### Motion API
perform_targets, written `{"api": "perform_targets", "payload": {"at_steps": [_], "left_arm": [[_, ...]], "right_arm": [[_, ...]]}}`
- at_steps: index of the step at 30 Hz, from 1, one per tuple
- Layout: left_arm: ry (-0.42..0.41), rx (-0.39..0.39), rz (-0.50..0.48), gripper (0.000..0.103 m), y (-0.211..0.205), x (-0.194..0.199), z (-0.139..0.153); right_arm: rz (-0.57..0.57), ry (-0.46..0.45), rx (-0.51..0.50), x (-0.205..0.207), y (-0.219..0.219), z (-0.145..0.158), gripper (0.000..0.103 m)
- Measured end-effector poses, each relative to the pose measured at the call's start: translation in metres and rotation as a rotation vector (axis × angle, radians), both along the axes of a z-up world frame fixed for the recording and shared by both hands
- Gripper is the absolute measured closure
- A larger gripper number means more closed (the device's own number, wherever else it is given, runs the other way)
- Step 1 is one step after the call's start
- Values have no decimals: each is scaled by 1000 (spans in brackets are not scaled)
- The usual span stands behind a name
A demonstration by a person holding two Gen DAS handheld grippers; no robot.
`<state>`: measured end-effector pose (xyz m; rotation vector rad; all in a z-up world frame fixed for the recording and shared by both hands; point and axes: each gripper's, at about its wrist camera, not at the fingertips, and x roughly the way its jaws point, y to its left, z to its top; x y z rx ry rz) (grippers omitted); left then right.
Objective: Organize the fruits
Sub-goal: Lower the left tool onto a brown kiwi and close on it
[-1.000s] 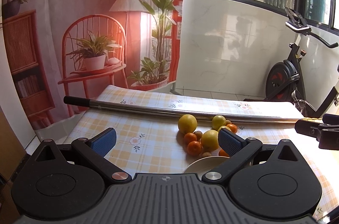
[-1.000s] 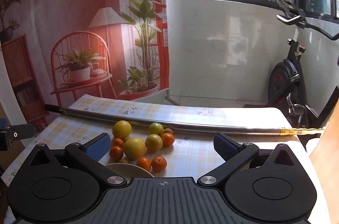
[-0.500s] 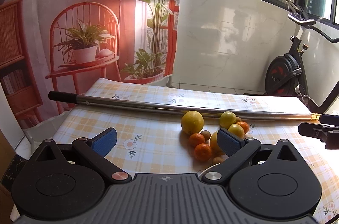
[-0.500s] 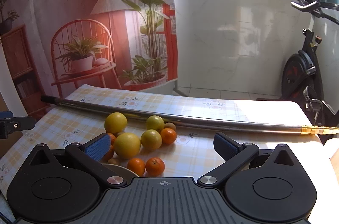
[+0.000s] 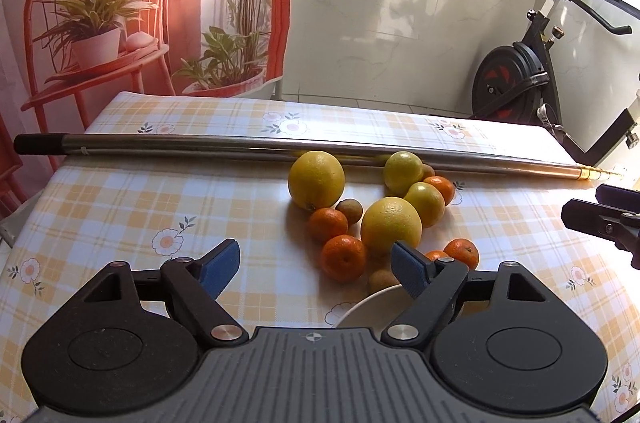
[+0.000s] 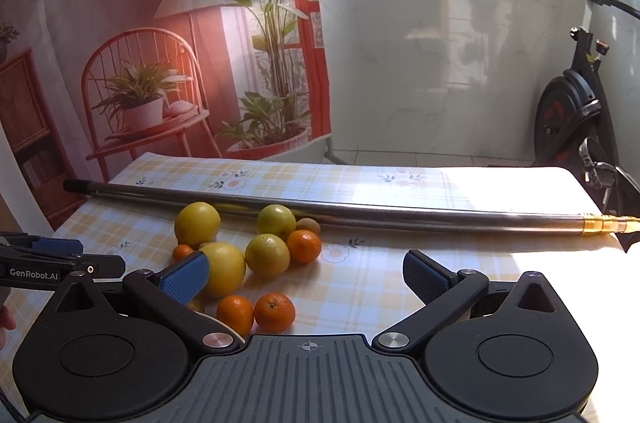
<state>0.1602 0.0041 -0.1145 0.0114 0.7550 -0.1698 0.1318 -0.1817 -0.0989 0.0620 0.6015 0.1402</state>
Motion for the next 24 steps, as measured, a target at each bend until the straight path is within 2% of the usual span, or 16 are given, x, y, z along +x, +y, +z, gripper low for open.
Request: {"api": "perform_targets", "payload": {"at_steps": [4, 6, 9, 15, 21, 24], "left_arm": [[20, -1, -50, 37, -9, 12, -7], [32, -51, -63, 49, -9, 20, -6], [50, -110, -36, 55, -7, 33, -6], [171, -202, -36, 56, -6, 42, -18], [237, -176, -48, 55, -16, 49, -33], [264, -188, -50, 54, -18, 52, -37]], "right_arm": [[-4, 11, 13, 8, -4, -6, 0], [-3, 12, 11, 11, -4, -7, 1], [-1, 12, -1, 14, -2, -7, 4], [-7, 32, 27, 17, -6, -12, 4], [-10, 57, 108, 21, -14, -17, 0], [-4, 63, 109, 22, -14, -18, 0]]}}
